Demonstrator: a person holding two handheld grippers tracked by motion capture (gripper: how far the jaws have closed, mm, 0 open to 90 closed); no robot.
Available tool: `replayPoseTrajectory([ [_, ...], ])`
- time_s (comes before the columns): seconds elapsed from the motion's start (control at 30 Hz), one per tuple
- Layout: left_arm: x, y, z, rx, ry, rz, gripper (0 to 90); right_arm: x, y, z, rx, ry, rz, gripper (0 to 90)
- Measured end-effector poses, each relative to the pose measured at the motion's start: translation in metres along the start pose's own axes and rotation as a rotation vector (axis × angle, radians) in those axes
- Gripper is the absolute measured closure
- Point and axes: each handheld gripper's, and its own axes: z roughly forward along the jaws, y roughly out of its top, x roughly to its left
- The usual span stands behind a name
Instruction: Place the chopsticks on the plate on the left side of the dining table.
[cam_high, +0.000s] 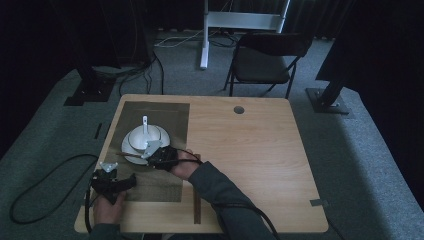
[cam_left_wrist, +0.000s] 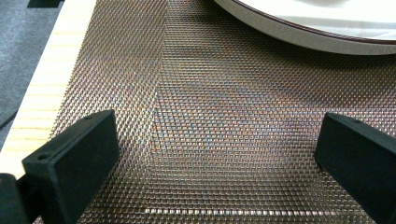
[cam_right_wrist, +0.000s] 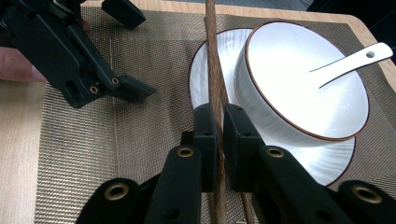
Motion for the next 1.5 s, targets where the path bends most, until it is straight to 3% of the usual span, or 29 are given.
replayPoseTrajectory([
  [0.7, 0.0, 0.0, 0.0, 0.001, 0.0, 0.0, 0.2, -0.001, 0.004, 0.021, 0.045, 0.017, -0.014, 84.2],
  [1.0, 0.0, 0.0, 0.0, 0.001, -0.001, 0.0, 0.2, 0.003, 0.011, 0.03, 0.078, 0.019, -0.043, 84.1],
  [1.5, 0.0, 0.0, 0.0, 0.001, 0.0, 0.0, 0.2, 0.002, 0.012, 0.043, 0.115, 0.018, -0.04, 84.0],
])
